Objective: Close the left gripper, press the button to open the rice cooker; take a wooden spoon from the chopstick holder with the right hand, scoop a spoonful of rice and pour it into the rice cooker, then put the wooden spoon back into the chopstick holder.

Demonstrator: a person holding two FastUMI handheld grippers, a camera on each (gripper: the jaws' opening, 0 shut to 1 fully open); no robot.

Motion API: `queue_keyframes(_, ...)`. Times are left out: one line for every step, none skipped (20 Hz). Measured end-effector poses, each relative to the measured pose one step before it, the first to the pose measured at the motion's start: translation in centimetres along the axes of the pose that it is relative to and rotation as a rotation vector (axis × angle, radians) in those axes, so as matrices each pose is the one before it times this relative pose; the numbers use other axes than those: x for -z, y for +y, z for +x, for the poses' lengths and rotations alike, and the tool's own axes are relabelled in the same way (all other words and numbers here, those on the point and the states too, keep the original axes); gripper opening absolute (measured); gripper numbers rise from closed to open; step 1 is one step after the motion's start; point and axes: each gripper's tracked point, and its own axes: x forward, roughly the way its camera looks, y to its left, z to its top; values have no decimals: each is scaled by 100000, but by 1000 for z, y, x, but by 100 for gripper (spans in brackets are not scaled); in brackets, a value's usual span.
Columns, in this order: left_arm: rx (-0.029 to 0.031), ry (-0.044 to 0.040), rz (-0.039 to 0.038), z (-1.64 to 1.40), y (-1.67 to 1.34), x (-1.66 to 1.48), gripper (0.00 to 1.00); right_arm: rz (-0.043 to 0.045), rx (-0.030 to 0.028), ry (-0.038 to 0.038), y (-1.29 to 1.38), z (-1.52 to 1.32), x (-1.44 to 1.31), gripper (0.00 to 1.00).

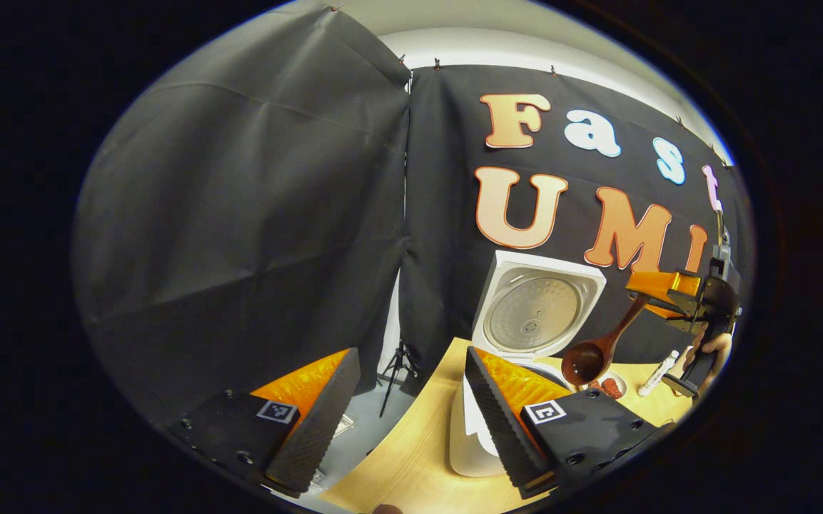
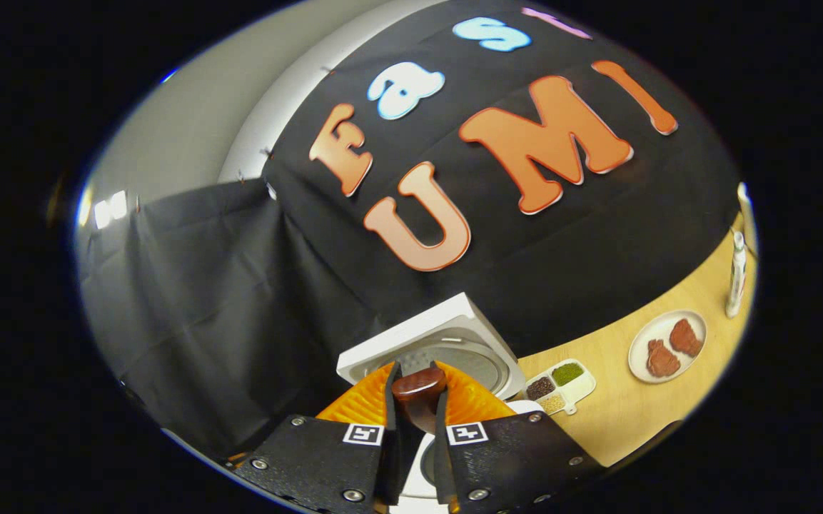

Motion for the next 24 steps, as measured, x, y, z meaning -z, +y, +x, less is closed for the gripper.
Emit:
queue_keyframes(968, -764, -1100, -35, -482, -404, 100, 7106, 337, -1659, -1163, -872, -1087, 18)
queue_keyframes(630, -560, -90, -101, -351, -336, 99, 5477, 849, -1660, -1218, -1127, -1250, 18)
queue_keyframes(367, -306, 664, 26, -383, -175, 99, 3309, 2118, -2020, -1542, -1046, -1478, 18)
queue_keyframes(362, -212, 892, -56, -342, -232, 100, 2483, 2329, -2373, -1627, -1062, -1277, 18)
queue_keyframes(751, -599, 770, -262, -335, -210, 100, 2276, 1954, -2811, -1576, -1203, -1591, 18)
queue_keyframes(480, -648, 714, -204, -296, -302, 99, 2610, 1788, -2655, -1352, -1285, -1824, 18)
queue_keyframes(458, -232, 816, -55, -407, -129, 99, 2705, 1520, -2930, -1307, -1271, -1797, 18)
queue_keyframes(508, -317, 377, -2, -517, -148, 100, 2337, 1583, -2654, -1265, -1290, -1747, 18)
queue_keyframes(746, -238, 229, -191, -565, 95, 99, 625, 1872, -2761, -1283, -1263, -1865, 18)
queue_keyframes(986, -266, 381, -103, -688, -102, 99, 72, 2445, -3398, -1412, -1536, -1860, 18)
queue_keyframes(462, -282, 482, -7, -508, -120, 100, -145, 2419, -3258, -1479, -1276, -1849, 18)
queue_keyframes(436, -248, 380, -42, -388, -18, 99, 659, 2155, -2858, -1387, -1196, -1635, 18)
queue_keyframes(684, -116, 68, -129, -595, -205, 100, 1309, 1738, -2216, -1302, -1140, -1512, 18)
queue_keyframes(932, -226, 44, 7, -658, -170, 100, 1426, 1869, -2552, -1277, -1139, -1450, 18)
queue_keyframes(671, -218, 485, -42, -602, -50, 99, 773, 2224, -2383, -1457, -1019, -1456, 18)
queue_keyframes(607, -272, 954, 101, -527, -143, 99, 233, 2794, -2242, -1713, -1067, -1137, 18)
queue_keyframes(694, -351, 950, -125, -517, -188, 99, -352, 2743, -1866, -1644, -933, -975, 18)
queue_keyframes(905, -166, 574, -6, -595, -41, 99, 90, 2480, -1357, -1645, -960, -866, 18)
queue_keyframes(893, 61, 250, -41, -541, 13, 99, 725, 2190, -907, -1559, -888, -659, 18)
queue_keyframes(823, 416, -162, -15, -574, 217, 100, 1219, 2376, -1009, -1493, -903, -601, 18)
queue_keyframes(758, 682, -876, 36, -472, 78, 100, 762, 1777, -760, -1208, -574, -447, 18)
queue_keyframes(1286, 923, -928, -65, -637, 369, 100, 179, 2218, -935, -1504, -674, -356, 18)
queue_keyframes(836, 1001, -448, 94, -531, 331, 100, -844, 2548, -543, -1604, -424, -216, 18)
queue_keyframes(584, 775, -117, 15, -317, 274, 99, -732, 2566, -335, -1376, -328, -117, 18)
